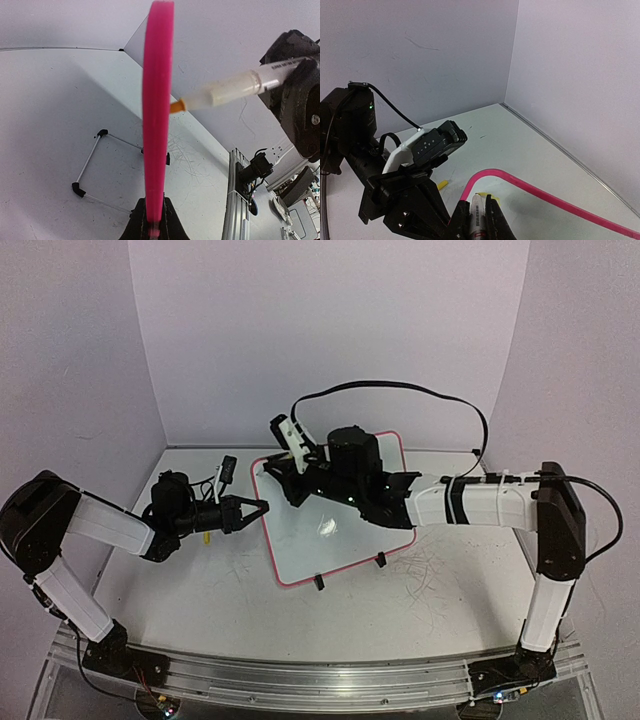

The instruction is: Write a sentence on the whiteboard

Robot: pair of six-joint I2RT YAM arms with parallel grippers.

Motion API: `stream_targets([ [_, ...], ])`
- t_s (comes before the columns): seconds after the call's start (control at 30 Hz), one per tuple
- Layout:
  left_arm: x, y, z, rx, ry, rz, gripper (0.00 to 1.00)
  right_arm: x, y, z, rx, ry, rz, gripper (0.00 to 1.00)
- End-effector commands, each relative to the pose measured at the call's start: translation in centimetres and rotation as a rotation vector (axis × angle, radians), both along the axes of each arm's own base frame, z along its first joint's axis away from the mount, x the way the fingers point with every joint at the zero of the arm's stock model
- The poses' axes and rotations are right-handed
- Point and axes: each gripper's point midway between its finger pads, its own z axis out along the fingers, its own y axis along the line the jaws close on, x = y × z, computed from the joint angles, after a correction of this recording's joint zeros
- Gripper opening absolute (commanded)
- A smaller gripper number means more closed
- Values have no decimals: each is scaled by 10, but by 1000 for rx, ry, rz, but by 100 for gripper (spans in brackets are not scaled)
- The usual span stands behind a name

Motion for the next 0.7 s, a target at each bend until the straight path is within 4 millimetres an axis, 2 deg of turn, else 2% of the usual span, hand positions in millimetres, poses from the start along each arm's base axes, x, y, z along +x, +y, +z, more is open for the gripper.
stream_targets([
  [0.0, 3, -5, 17, -16, -72, -23, 0, -1, 8, 2, 10, 10, 7, 0],
  [0.43, 2, -5, 17, -16, -71, -23, 0, 2, -11, -7, -8, 20, -71, 0],
  [0.67, 1, -4, 17, -17, -70, -23, 0, 8, -26, -3, 20, 11, -149, 0],
])
